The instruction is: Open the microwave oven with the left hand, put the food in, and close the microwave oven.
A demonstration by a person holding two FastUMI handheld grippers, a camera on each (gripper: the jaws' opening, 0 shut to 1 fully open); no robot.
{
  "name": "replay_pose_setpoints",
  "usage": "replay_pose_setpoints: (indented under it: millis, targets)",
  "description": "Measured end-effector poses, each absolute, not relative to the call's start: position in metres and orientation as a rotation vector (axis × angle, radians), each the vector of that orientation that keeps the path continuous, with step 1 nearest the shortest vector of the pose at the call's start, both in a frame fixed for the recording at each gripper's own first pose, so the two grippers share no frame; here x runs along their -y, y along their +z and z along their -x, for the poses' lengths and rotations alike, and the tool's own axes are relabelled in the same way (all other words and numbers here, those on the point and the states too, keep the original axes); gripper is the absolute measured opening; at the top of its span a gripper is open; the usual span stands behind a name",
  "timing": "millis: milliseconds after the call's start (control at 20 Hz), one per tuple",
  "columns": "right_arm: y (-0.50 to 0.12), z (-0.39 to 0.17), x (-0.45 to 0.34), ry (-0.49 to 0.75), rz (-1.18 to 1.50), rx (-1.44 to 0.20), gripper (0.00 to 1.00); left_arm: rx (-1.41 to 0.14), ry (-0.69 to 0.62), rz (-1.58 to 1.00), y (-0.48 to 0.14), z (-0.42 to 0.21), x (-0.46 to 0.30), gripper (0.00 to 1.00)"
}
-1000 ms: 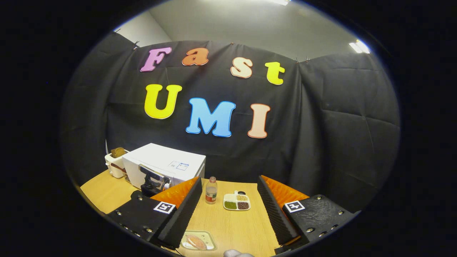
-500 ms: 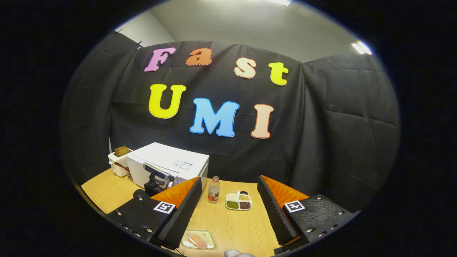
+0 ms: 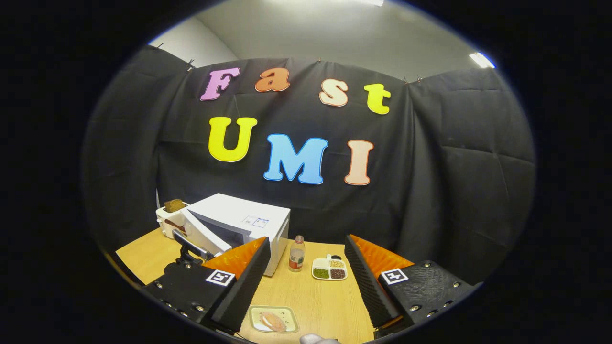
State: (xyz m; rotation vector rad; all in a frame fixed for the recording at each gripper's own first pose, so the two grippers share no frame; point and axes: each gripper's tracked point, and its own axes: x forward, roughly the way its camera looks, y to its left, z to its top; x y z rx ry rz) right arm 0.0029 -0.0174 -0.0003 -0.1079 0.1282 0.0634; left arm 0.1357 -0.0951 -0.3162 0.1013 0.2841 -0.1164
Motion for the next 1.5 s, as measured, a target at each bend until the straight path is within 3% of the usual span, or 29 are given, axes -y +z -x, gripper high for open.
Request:
replay_pose_setpoints:
  millis: [50,250,350,400,450,1050,1200,1250,1350,1400,1500]
  targets:
    - [0.0,0.0,0.017,0.065,0.112,-0.124,0.95,-0.27,-0.088,-0.124,-0.311,-0.135,0.087,0.35]
    - [0.001,0.01,0.015,0.067,0.118,-0.119,0.95,-0.209,-0.059,-0.117,-0.29,-0.133,0.073,0.95]
    - [0.0,0.015,0.013,0.07,0.114,-0.121,0.95,-0.215,-0.064,-0.113,-0.29,-0.13,0.071,1.0]
    - [0.001,0.018,0.011,0.074,0.111,-0.12,0.95,-0.218,-0.062,-0.12,-0.289,-0.126,0.067,0.94]
    - [0.003,0.02,0.009,0.077,0.111,-0.115,0.95,-0.217,-0.058,-0.126,-0.289,-0.122,0.064,1.0]
    - [-0.009,0.027,-0.047,0.183,0.071,-0.133,0.95,-0.253,0.025,-0.173,-0.278,-0.03,-0.03,0.94]
    - [-0.017,0.028,-0.069,0.221,0.063,-0.149,0.95,-0.261,0.06,-0.194,-0.277,-0.012,-0.062,0.94]
    - [-0.02,0.029,-0.077,0.235,0.059,-0.154,0.95,-0.268,0.078,-0.196,-0.277,-0.006,-0.073,1.0]
    - [-0.021,0.028,-0.091,0.257,0.057,-0.163,0.95,-0.274,0.109,-0.191,-0.278,0.007,-0.094,0.94]
    - [-0.021,0.028,-0.098,0.269,0.051,-0.166,0.95,-0.281,0.122,-0.183,-0.279,0.013,-0.105,1.0]
    - [-0.018,0.027,-0.112,0.291,0.047,-0.164,0.95,-0.287,0.141,-0.175,-0.28,0.022,-0.125,0.94]
